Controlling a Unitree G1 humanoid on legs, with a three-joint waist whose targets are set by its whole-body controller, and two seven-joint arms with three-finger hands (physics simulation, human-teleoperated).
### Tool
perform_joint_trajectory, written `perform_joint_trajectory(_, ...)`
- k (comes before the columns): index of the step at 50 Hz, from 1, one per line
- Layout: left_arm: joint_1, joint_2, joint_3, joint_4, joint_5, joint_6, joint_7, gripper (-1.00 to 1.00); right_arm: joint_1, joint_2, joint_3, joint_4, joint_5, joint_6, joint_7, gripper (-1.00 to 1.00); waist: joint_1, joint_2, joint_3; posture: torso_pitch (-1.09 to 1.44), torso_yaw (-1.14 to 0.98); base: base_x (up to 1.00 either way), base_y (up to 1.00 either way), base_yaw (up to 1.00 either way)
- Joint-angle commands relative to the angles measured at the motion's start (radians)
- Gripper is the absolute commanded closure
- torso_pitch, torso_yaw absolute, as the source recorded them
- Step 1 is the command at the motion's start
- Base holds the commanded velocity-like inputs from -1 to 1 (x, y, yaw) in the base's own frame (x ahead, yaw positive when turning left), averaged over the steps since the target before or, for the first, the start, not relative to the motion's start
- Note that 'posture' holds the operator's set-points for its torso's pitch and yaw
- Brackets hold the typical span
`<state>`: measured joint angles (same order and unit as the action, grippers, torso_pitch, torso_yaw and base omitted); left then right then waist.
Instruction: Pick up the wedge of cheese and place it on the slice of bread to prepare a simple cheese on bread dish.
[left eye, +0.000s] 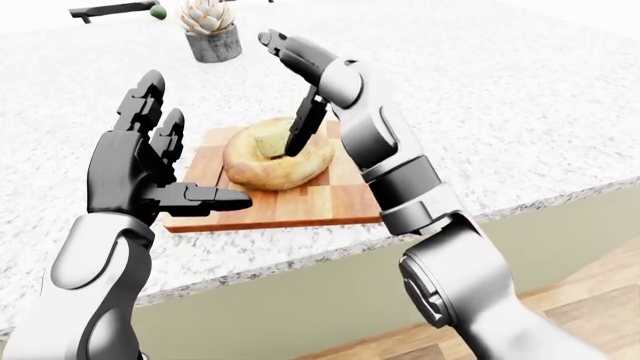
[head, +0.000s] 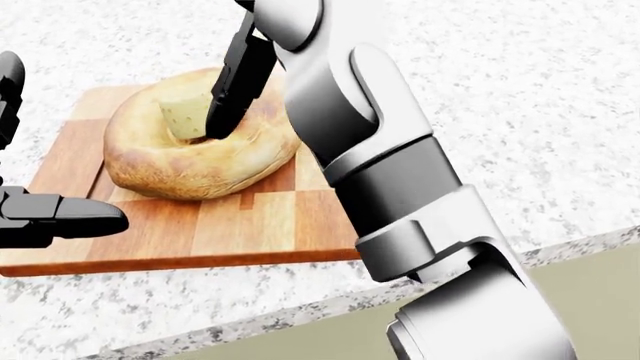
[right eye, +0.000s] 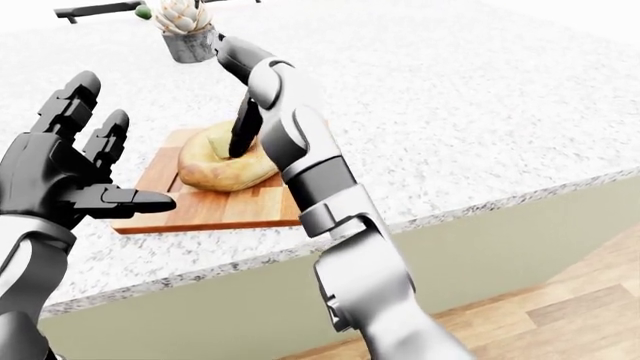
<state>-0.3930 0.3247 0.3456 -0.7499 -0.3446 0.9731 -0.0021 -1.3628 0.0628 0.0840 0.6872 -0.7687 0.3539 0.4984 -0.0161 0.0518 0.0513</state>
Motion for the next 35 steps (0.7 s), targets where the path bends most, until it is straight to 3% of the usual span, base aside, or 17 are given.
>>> perform_joint_trajectory(1, -0.024, 0.011, 0.01, -0.03, -0.001, -0.022, 0.006, -1.0, -0.04, -0.022, -0.011, -0.089, -0.013, 0.016, 0.019, -0.97, -0.001, 0.006, -0.028, 0.0, 0.0, 0.0, 0.0, 0.0)
perform_joint_trajectory(4, -0.025, 0.012, 0.011, -0.033, -0.002, -0.018, 0.008, -1.0, -0.025, -0.049, -0.019, -0.18, -0.022, 0.057, 0.062, -0.98, 0.0, 0.003, -0.026, 0.0, 0.0, 0.0, 0.0, 0.0)
perform_joint_trajectory(8, -0.031, 0.016, 0.011, -0.037, -0.003, -0.01, 0.01, -1.0, 0.077, -0.111, -0.029, -0.468, -0.074, 0.164, 0.19, -1.0, 0.004, -0.005, -0.023, 0.0, 0.0, 0.0, 0.0, 0.0)
perform_joint_trajectory(14, -0.124, 0.045, 0.02, -0.066, -0.031, 0.089, 0.045, -1.0, 0.172, -0.228, -0.09, -0.796, -0.126, 0.301, 0.359, -1.0, 0.008, -0.017, -0.02, 0.0, 0.0, 0.0, 0.0, 0.0)
perform_joint_trajectory(19, -0.202, 0.07, 0.022, -0.09, -0.067, 0.171, 0.083, -1.0, 0.247, -0.336, -0.153, -0.955, -0.124, 0.38, 0.443, -1.0, 0.008, -0.026, -0.015, 0.0, 0.0, 0.0, 0.0, 0.0)
perform_joint_trajectory(26, -0.255, 0.102, 0.047, -0.107, -0.119, 0.234, 0.12, -1.0, 0.435, -0.432, -0.228, -1.161, -0.083, 0.451, 0.48, -1.0, 0.007, -0.029, -0.015, 0.0, 0.0, 0.0, 0.0, 0.0)
perform_joint_trajectory(30, -0.262, 0.12, 0.054, -0.115, -0.142, 0.254, 0.144, -1.0, 0.462, -0.485, -0.255, -1.222, -0.043, 0.504, 0.493, -1.0, 0.005, -0.031, -0.016, 0.0, 0.0, 0.0, 0.0, 0.0)
perform_joint_trajectory(35, -0.312, 0.149, 0.09, -0.149, -0.193, 0.342, 0.178, -1.0, 0.595, -0.523, -0.321, -1.328, 0.05, 0.527, 0.464, -1.0, 0.005, -0.034, -0.013, 0.0, 0.0, 0.0, 0.0, 0.0)
